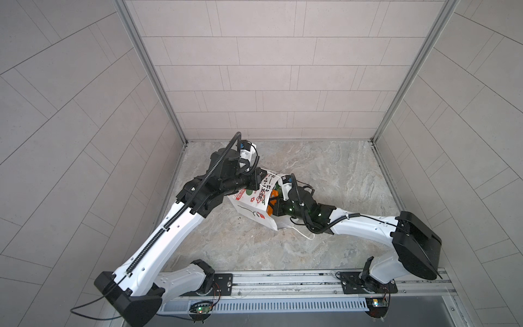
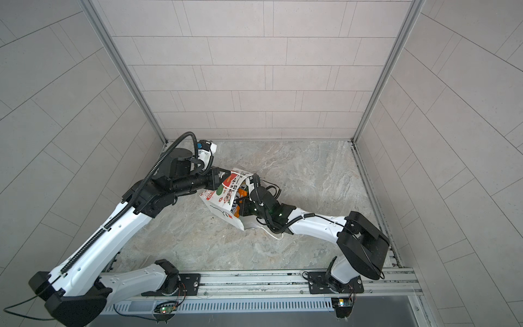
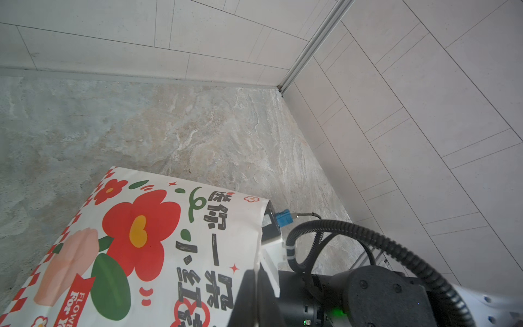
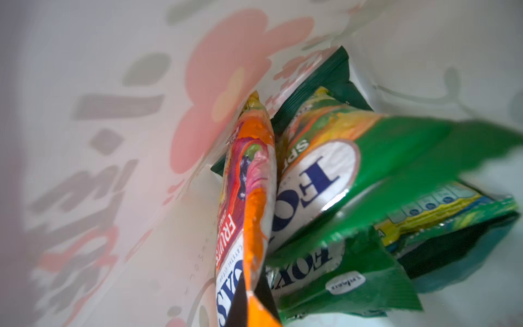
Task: Take the snacks out of the paper bag
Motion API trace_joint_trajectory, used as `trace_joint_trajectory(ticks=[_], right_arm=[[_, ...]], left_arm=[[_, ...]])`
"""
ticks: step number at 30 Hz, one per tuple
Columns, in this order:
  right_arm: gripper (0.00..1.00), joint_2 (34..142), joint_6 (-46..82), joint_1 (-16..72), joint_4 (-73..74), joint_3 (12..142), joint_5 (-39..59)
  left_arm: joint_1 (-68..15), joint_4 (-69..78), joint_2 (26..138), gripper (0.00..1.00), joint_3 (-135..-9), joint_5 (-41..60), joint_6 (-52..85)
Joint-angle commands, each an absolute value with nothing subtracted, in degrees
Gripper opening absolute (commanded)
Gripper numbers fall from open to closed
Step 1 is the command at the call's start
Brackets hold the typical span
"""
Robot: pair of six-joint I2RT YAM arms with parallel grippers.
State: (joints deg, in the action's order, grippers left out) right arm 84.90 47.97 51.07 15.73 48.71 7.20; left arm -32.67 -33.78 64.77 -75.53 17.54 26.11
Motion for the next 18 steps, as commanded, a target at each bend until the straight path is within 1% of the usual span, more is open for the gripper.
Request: trace_joint_trajectory(ticks=[1, 13, 18], right_arm=[[0.00, 80.9, 46.0, 50.4, 15.1, 48.5, 8.5], [0.00, 68.6, 41.1, 45.8, 0.0, 48.6, 12.4], [0.00, 63.9, 38.7, 43.2, -5.7, 49.2, 16.2]], left_arm=[[-32.9, -34.1, 63.3, 0.00, -74.9, 14.3, 26.5], [-32.9, -33.9, 62.7, 0.00, -74.8, 11.1, 26.5], [-32.9, -33.2, 62.6, 0.00, -74.3, 10.6, 26.6]])
